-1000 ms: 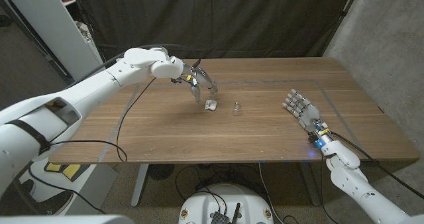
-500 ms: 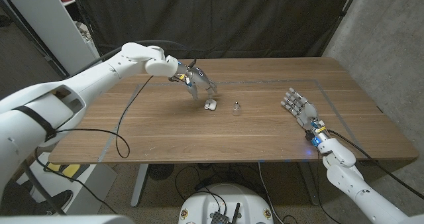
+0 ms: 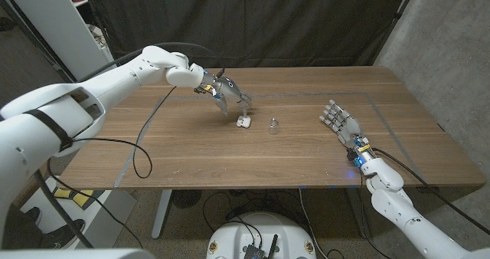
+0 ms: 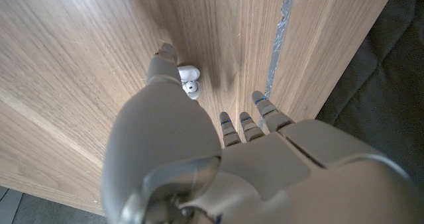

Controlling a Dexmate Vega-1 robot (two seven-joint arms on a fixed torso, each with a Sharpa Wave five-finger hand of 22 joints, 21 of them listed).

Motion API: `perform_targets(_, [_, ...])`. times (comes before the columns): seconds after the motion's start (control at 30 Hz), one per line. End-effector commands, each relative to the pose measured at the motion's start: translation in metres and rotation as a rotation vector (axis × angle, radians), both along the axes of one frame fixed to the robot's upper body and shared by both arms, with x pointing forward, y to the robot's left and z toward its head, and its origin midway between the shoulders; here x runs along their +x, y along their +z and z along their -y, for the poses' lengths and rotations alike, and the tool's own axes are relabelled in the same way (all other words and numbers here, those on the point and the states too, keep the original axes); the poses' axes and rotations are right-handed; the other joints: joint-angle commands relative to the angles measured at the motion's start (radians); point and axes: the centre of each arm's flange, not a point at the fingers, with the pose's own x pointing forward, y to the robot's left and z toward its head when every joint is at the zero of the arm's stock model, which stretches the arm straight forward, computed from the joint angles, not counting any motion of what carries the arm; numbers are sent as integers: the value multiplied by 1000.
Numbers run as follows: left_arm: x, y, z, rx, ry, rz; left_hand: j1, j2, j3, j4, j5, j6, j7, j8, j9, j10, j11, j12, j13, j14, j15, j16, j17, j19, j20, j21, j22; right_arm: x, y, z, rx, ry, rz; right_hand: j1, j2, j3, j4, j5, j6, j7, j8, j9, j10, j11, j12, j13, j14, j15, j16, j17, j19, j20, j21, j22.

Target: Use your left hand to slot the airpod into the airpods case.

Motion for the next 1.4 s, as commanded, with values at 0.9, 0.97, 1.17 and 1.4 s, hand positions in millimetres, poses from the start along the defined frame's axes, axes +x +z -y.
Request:
perform_targets(0.9, [-9, -14, -7, -83, -26, -33, -53, 27, -28, 38, -11, 55, -3, 28, 22, 25, -22, 16, 2, 14, -37, 10, 3, 1, 8, 4, 6, -54, 74, -16, -324, -109, 208, 6, -10, 6, -15, 1, 47, 41, 5, 3, 3, -45, 4, 4, -1, -99, 4, 1, -8, 19, 4, 4])
perform_targets(0.97, [-9, -17, -9, -82, -27, -41, -52, 26, -30, 38, -12, 59, -3, 30, 23, 27, -23, 17, 2, 14, -38, 10, 3, 1, 8, 5, 6, -54, 74, -16, -316, -108, 206, 5, -10, 5, -15, 1, 47, 47, 5, 3, 4, -44, 5, 4, -1, -99, 4, 1, -9, 19, 4, 4])
perform_targets(1.17, [-6, -21, -10, -89, -41, -38, -48, 24, -32, 36, -13, 66, -3, 33, 25, 27, -23, 17, 2, 16, -40, 10, 2, 2, 10, 5, 6, -55, 72, -20, -309, -108, 208, 5, -10, 4, -15, 1, 46, 50, 4, 3, 6, -43, 5, 4, -1, -99, 4, 1, -10, 19, 4, 4])
perform_targets(1.4, [-1, -23, -7, -101, -69, -21, -43, 23, -34, 33, -13, 64, -3, 32, 27, 33, -26, 20, 2, 18, -42, 10, 1, 3, 8, 6, 6, -60, 69, -22, -304, -113, 210, 4, -10, 3, -15, 1, 46, 53, 3, 2, 8, -41, 6, 4, -1, -98, 5, 1, -12, 19, 4, 4])
